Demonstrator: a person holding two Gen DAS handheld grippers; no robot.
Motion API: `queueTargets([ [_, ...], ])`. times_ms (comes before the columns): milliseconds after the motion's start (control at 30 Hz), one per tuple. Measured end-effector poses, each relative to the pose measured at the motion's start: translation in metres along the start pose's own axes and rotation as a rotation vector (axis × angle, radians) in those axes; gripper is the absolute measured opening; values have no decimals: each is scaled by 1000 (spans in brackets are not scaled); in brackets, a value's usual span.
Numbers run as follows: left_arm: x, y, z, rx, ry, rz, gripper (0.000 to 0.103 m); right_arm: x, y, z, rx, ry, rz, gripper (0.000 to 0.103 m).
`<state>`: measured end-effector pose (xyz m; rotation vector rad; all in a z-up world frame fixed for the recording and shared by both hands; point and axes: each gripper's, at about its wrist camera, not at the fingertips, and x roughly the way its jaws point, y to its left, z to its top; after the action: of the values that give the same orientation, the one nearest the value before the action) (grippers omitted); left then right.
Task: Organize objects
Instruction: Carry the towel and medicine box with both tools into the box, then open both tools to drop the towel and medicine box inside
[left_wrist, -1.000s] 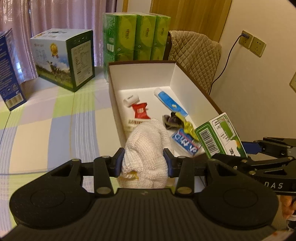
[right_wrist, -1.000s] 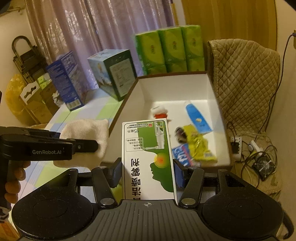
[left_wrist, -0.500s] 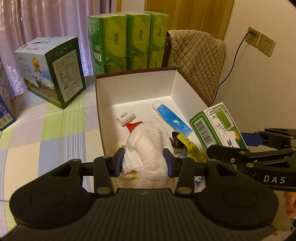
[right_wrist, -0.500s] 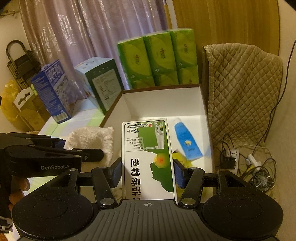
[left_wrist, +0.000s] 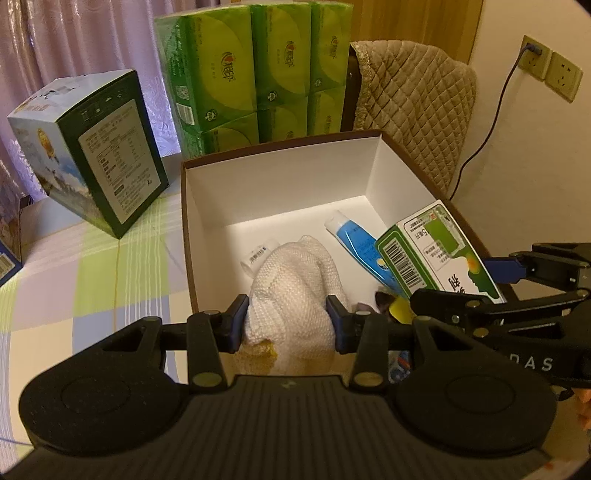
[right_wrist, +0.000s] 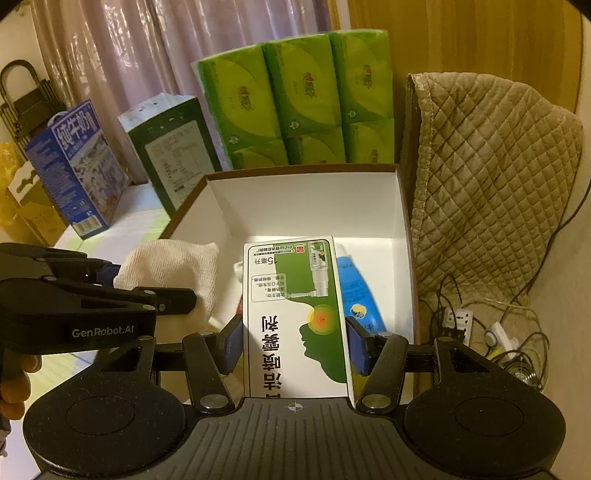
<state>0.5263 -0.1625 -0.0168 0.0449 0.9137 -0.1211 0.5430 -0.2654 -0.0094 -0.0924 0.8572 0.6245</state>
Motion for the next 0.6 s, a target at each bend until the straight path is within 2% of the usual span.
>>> queueTargets([
  [400,39,-2,23,20,24,3,42,30,-14,19,-8,23,-24,53],
  [433,41,-2,25,20,22,0,44,31,-16,20,-6,24,-23,53],
  [500,42,-2,27,22,11,4,56,33,-17,21,-3,23,-22,53],
  [533,42,-2,28,30,2,11,57,33,-18,22,-3,23,-22,53],
  [600,41,-1,29,39,-1,21,69,34,-18,23,-1,23,-20,53],
])
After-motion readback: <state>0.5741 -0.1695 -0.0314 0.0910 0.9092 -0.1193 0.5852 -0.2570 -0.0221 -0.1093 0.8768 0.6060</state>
